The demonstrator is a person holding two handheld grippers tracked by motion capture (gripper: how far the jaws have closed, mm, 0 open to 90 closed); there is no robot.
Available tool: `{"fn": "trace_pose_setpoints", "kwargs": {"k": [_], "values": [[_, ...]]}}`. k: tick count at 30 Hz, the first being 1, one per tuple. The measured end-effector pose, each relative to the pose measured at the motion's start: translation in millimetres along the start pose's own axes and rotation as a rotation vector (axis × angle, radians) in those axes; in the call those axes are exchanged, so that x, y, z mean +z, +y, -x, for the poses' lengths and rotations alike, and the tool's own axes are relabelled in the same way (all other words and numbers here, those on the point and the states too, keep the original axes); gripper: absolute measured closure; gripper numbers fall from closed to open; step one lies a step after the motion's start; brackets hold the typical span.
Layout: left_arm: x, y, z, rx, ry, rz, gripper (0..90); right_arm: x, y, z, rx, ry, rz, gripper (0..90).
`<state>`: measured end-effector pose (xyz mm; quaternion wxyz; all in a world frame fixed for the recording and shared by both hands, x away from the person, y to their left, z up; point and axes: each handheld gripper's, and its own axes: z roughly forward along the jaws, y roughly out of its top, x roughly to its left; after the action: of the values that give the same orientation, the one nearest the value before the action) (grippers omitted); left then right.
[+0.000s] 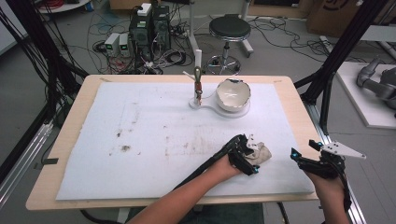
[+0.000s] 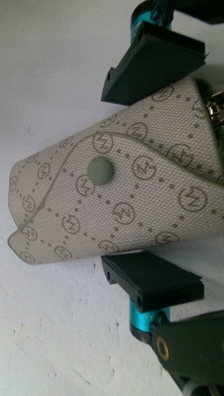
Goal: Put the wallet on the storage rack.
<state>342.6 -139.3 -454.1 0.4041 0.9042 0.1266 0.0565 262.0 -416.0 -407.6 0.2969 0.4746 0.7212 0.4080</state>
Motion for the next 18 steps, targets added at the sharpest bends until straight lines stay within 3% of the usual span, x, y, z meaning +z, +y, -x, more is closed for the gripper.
{"fn": "trace_pose_setpoints", "kwargs": {"k": [4,13,18], "values": [[-3.1,-2.2,-2.2,-0.010,-0.001,0.020,31.5,1.0,-0.7,-0.2,0.002,0.003,-0.002,20.3],[-12.6,-5.1,-3.7,0.037,0.014,0.019,35.7,2.7,-0.5,-2.2,-0.002,0.007,-0.003,20.2],[-31.3,-9.7,-12.4,0.019,0.030,0.046,35.8,5.9,-1.2,-3.7,-0.004,0.014,-0.013,20.2]]}}
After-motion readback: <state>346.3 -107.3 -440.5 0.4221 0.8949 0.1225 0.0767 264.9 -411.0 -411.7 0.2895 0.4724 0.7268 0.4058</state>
